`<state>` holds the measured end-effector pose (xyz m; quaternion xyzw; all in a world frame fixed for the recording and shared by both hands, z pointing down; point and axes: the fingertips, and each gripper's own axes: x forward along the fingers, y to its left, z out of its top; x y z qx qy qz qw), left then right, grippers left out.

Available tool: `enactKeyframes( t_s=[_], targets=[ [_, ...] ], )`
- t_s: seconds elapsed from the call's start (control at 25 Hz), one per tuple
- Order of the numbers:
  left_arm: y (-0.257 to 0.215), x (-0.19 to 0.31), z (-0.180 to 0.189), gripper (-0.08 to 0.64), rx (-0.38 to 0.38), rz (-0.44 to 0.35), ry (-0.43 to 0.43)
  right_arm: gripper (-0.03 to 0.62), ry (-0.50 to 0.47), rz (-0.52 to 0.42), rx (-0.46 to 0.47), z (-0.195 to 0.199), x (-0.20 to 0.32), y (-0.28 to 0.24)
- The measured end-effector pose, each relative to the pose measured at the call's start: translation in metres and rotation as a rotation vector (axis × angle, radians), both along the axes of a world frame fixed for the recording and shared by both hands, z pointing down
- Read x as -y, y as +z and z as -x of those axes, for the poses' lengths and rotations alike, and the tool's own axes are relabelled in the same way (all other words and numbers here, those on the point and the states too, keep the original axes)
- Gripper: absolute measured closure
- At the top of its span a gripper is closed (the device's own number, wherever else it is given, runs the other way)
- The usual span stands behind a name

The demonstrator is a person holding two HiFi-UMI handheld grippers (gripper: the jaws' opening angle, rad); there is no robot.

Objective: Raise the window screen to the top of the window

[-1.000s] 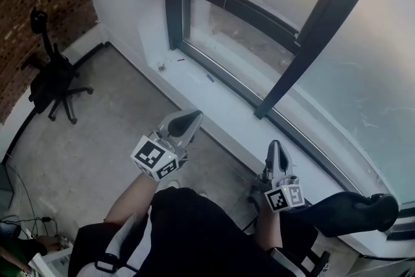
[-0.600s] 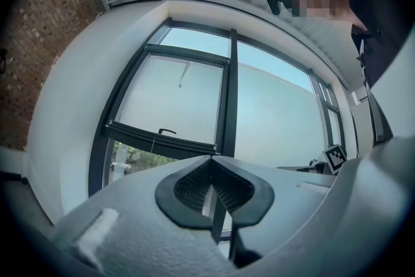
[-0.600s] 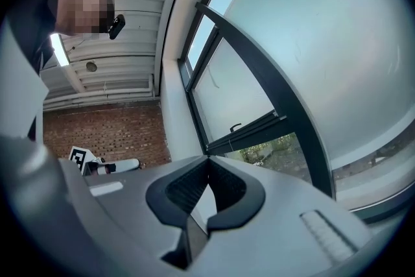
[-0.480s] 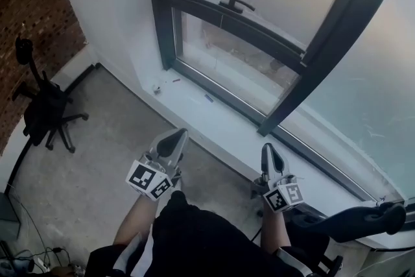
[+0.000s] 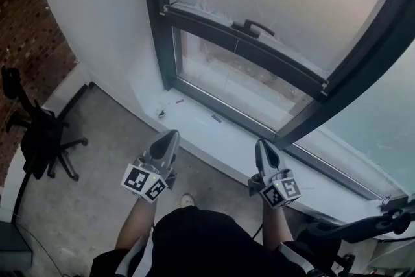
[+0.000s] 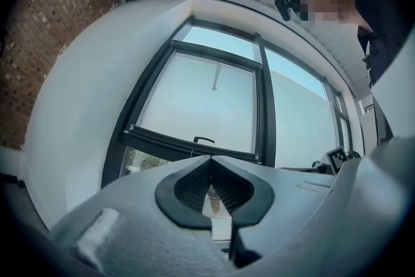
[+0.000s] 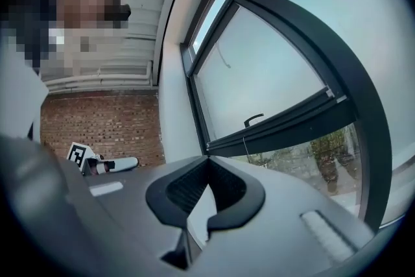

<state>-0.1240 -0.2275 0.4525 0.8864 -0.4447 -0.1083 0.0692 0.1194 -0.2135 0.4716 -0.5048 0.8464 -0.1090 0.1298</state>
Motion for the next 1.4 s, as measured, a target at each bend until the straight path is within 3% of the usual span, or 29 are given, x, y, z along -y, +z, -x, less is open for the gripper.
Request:
enactKeyframes(
  t_s=[0.24,0.44,0.6,0.76,0.92,1.12,1.4],
  targets=[
    [-0.002,0.045,0.028,0.558,-0.032,0.008,0.053,0.588,0.06,0.019,-0.011,0.015,0.041,-0.001],
    [0.01,0.073,0.028,0.558,-0.06,0.017,0.094,0.588,0.074,0.052,-0.012,0.017,0.066,0.009],
    [0.014,0.105,0.028,0.56,-0.067,0.035,0.095,0.588,0.089,0.059,-0.024,0.004,0.1,0.018],
    [-0.004,0.134,0.027,0.56,-0.044,-0.013,0.087,0.588,0.115,0.062,-0.046,-0.01,0.143,0.021],
    [-0.022,0.173,0.031,0.558,-0.027,-0.049,0.032,0.588,0.123,-0.005,-0.028,-0.015,0.177,-0.006],
    [-0.032,0.21,-0.006,0.558,-0.012,-0.085,0.075,0.588,0.136,-0.108,0.004,-0.034,0.192,-0.045],
    [-0.027,0.256,-0.055,0.557,0.07,-0.092,0.234,0.588,0.293,-0.068,-0.154,-0.069,0.198,-0.028]
  ],
)
